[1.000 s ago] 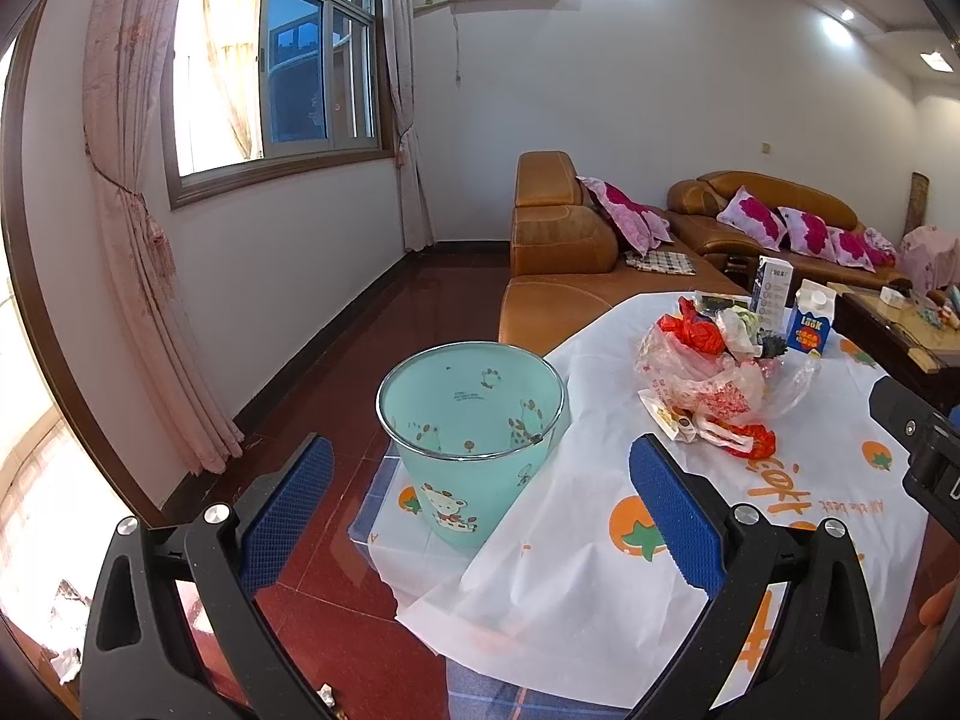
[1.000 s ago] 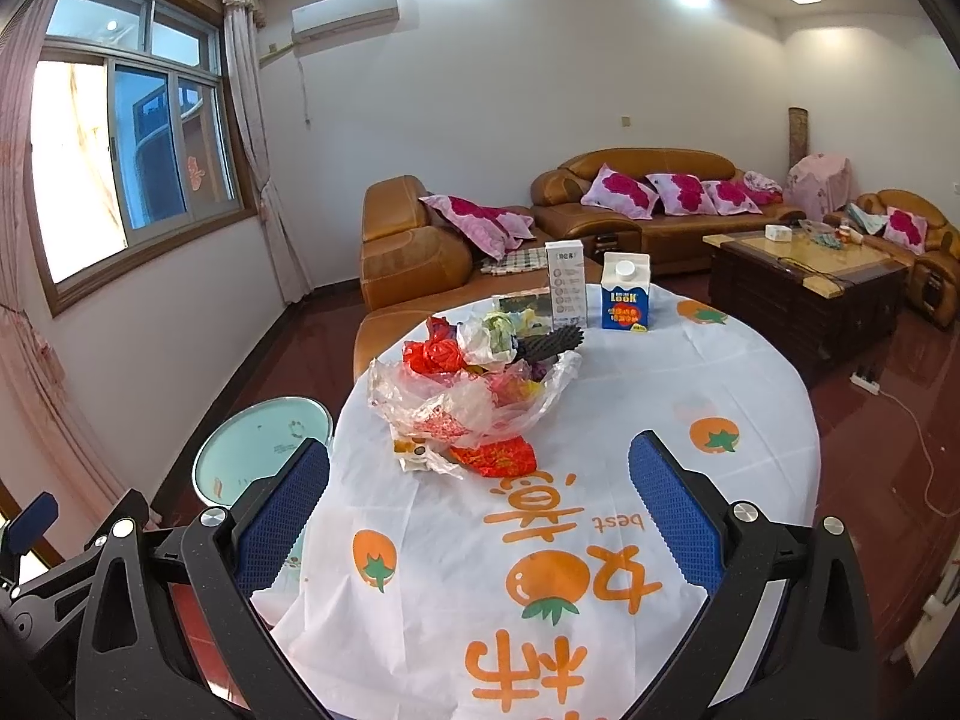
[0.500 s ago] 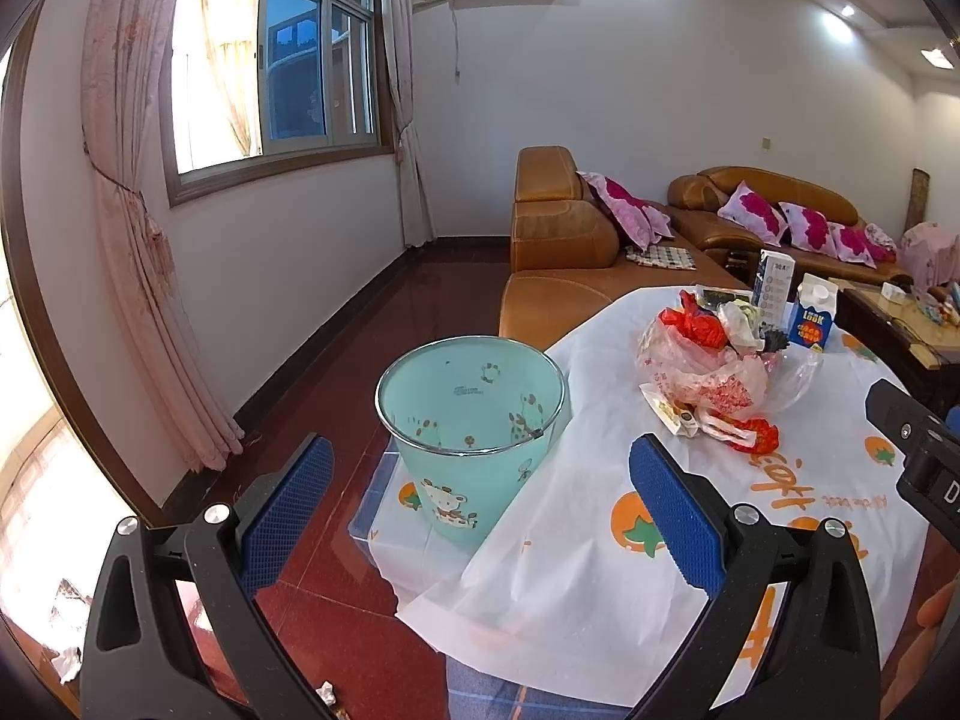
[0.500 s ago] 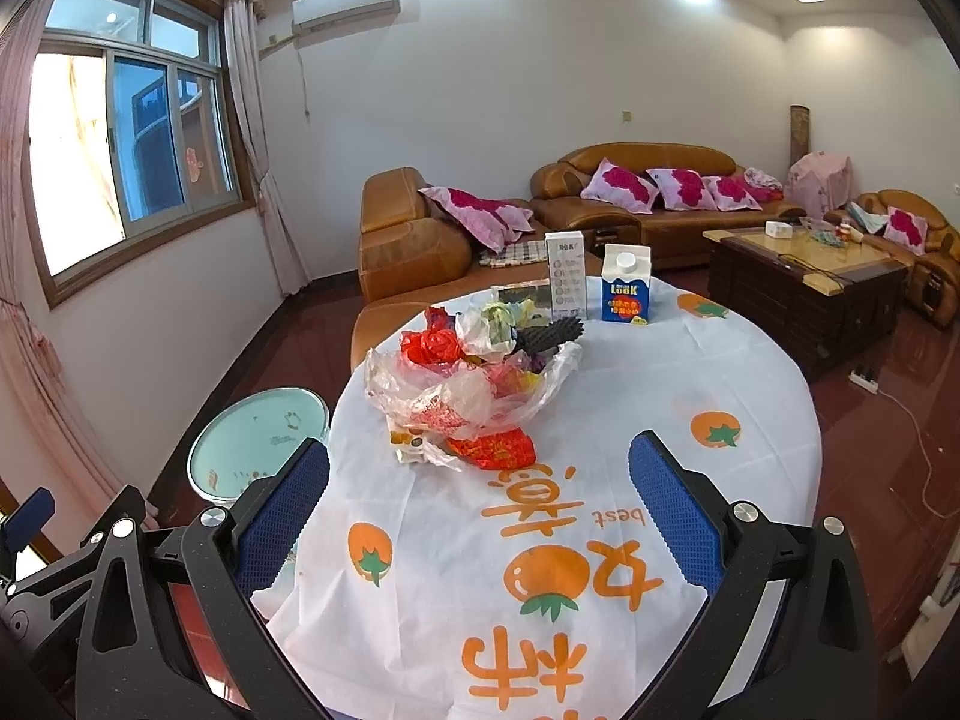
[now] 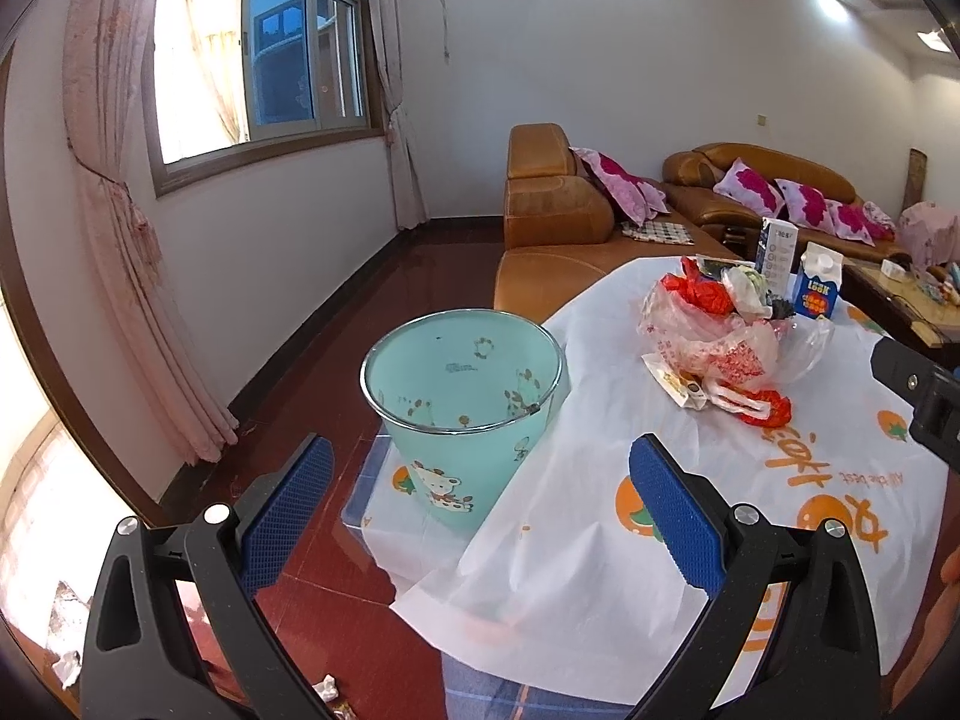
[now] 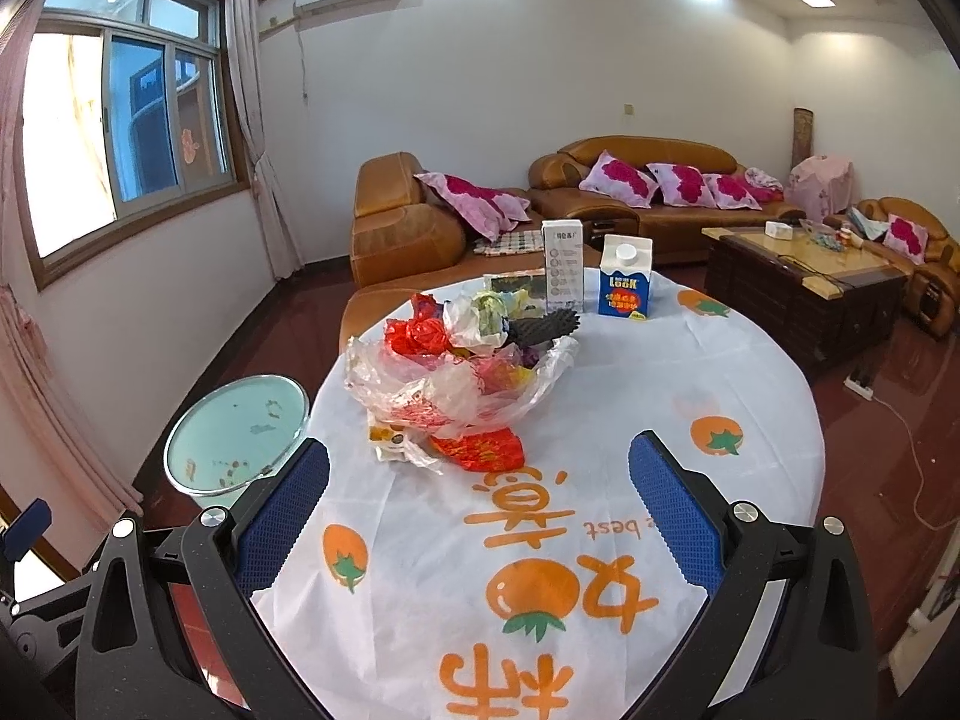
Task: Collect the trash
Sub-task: 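Reach the left gripper into the pile and grasp the clear plastic bag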
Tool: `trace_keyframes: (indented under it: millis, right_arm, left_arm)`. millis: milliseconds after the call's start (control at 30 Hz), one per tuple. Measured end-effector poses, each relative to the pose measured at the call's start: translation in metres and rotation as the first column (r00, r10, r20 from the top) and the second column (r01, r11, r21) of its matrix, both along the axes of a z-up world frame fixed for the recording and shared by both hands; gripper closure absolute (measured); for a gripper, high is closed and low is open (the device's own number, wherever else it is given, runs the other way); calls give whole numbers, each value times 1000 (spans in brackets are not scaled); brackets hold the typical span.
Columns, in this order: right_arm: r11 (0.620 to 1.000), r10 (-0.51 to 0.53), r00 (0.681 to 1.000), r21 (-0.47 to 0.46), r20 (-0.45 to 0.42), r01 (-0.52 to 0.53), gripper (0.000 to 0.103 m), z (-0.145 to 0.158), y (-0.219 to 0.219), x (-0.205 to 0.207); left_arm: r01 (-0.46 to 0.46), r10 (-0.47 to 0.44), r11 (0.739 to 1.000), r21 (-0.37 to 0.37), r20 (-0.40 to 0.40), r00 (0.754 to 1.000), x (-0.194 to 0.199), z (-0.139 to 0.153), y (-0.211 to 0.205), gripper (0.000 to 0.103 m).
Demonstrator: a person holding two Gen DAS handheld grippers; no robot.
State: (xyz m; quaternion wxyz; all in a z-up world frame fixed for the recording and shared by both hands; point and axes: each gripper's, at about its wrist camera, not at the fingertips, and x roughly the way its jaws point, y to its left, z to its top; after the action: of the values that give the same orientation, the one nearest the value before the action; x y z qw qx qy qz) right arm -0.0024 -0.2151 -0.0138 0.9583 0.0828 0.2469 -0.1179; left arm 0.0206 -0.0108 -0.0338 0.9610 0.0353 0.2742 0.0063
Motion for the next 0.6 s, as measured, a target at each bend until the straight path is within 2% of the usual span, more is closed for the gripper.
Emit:
trace_keyframes:
  millis: [333,467,600]
  right_arm:
    - [1000,-7,998,-15,-67,6,5,-22,-25,41]
    - [1000,-1,994,-11,-105,0,5,-32,-37,61]
    - [1000,-7,996,-16,-94,5,5,-35,-52,69]
  left_arm:
    - [23,-27,999,-38,-91,995,37,-29,-3,6]
    - [37,-38,999,-7,-134,990,54,-43,-15,6]
    - [82,-80,997,9,-144,986,69,-47,-28,6]
